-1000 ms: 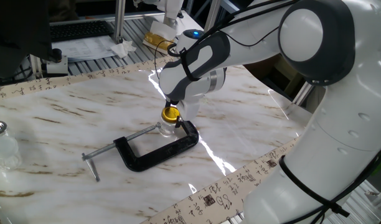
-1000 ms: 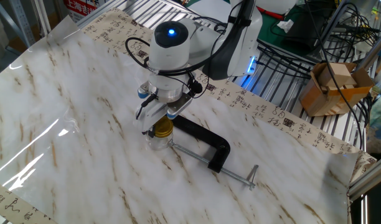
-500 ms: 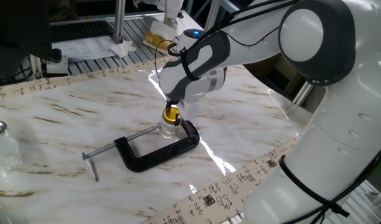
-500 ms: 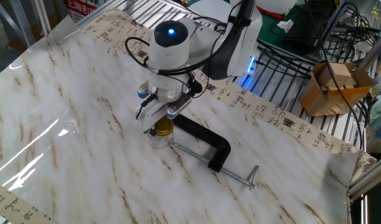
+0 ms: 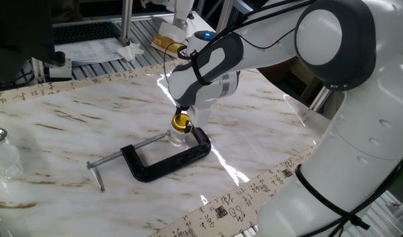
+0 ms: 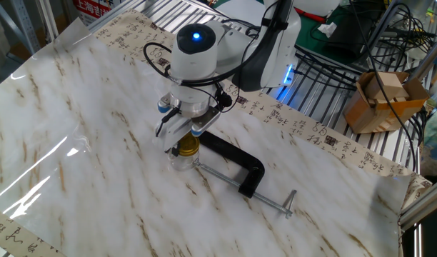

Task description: Unscrew the lid from the jar

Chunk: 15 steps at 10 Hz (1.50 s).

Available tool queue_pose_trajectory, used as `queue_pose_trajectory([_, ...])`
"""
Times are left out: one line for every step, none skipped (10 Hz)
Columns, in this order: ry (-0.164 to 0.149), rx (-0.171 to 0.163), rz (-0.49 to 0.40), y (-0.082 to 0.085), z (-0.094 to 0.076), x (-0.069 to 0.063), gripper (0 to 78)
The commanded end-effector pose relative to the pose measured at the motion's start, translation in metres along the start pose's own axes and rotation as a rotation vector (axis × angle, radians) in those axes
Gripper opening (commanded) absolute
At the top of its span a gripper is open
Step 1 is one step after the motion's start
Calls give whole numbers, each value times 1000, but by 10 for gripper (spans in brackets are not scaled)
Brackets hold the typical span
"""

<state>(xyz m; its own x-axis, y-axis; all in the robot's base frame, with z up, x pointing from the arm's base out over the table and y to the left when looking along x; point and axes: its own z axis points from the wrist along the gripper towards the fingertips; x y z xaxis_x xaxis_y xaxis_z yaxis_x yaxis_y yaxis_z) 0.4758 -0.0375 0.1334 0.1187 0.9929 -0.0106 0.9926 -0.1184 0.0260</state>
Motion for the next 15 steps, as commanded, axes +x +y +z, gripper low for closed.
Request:
queue_pose_trajectory([-9,13,-349,-2,1,0,11])
queue_pose_trajectory([-14,13,-402,-2,1,1,11])
queue_pose_trajectory([-15,14,-451,-2,1,1,11])
queue_pose_trajectory([-14,14,-484,-2,1,1,11])
queue_pose_trajectory([-14,14,-501,-2,2,1,11])
queue_pose_trajectory([-13,14,-536,-2,2,1,11])
queue_pose_trajectory([-11,15,-571,-2,1,1,11])
queue_pose_trajectory([-11,15,-619,-2,1,1,11])
queue_pose_trajectory([-9,17,-663,-2,1,2,11])
queue_pose_trajectory([-8,18,-693,-2,1,2,11])
queue_pose_trajectory([-7,21,-755,-2,1,2,11])
queue_pose_trajectory([-7,21,-767,-2,1,3,11])
queue_pose_trajectory([-5,26,-837,-2,1,4,11])
queue_pose_trajectory([-1,35,-882,-3,1,4,11])
queue_pose_trajectory([2,42,-912,-3,1,5,11])
